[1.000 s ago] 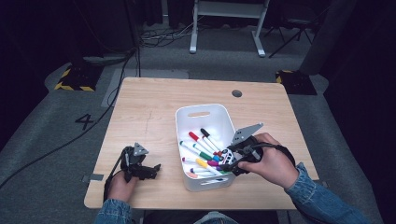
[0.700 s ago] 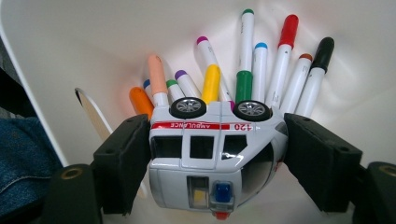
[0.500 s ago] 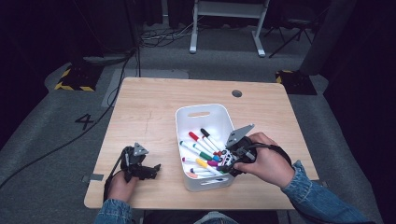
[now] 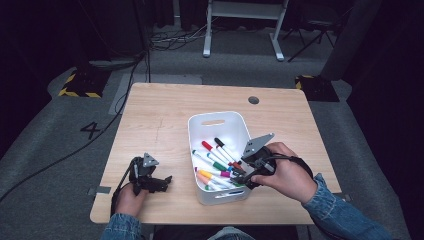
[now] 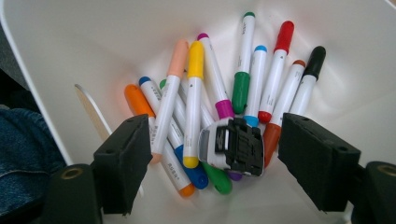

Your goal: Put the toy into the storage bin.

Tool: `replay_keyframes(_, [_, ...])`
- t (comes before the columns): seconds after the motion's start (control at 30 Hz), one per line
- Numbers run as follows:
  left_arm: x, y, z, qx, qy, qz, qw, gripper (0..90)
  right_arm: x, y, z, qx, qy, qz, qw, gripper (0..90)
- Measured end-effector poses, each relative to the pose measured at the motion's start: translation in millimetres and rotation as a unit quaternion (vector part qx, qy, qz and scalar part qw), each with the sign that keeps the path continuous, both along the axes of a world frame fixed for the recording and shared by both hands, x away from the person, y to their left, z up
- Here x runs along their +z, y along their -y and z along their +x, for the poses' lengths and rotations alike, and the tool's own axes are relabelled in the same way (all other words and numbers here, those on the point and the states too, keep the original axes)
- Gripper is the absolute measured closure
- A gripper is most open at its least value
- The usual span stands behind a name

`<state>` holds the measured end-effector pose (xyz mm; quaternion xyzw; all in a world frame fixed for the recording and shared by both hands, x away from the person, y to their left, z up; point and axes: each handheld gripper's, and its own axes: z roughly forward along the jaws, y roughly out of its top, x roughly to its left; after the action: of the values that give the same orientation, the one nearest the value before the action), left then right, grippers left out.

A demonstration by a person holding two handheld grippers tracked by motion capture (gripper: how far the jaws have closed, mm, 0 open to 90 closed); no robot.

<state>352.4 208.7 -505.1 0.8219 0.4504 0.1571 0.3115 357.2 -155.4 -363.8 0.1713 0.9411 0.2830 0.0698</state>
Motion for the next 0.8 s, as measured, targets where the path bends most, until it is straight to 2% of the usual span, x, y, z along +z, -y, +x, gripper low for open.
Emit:
replay_keyframes(0.2, [0.0, -0.2, -0.5, 0.002, -0.001, 0.000, 1.0000, 0.0, 9.9, 11.6, 5.4, -0.011, 0.014, 0.043, 0.9989, 25.8])
replay_keyframes(0.33, [0.1, -0.9, -1.9, 0.003, -0.002, 0.000, 1.0000, 0.0, 15.8, 23.3, 11.6, -0.032, 0.019, 0.070, 0.9968, 25.9])
replay_keyframes(0.47, [0.3, -1.6, -3.1, 0.005, 0.001, 0.003, 1.0000, 0.0, 19.5, 34.1, 17.1, -0.045, 0.022, 0.082, 0.9954, 26.0])
replay_keyframes(0.6, [-0.3, -2.4, -7.2, 0.006, -0.001, -0.002, 1.0000, 0.0, 21.2, 46.8, 23.8, -0.062, 0.022, 0.106, 0.9923, 26.6])
replay_keyframes(0.8, [-0.2, -5.1, -13.5, 0.006, 0.000, -0.001, 1.0000, 0.0, 21.9, 65.4, 35.0, -0.077, 0.029, 0.119, 0.9895, 27.2])
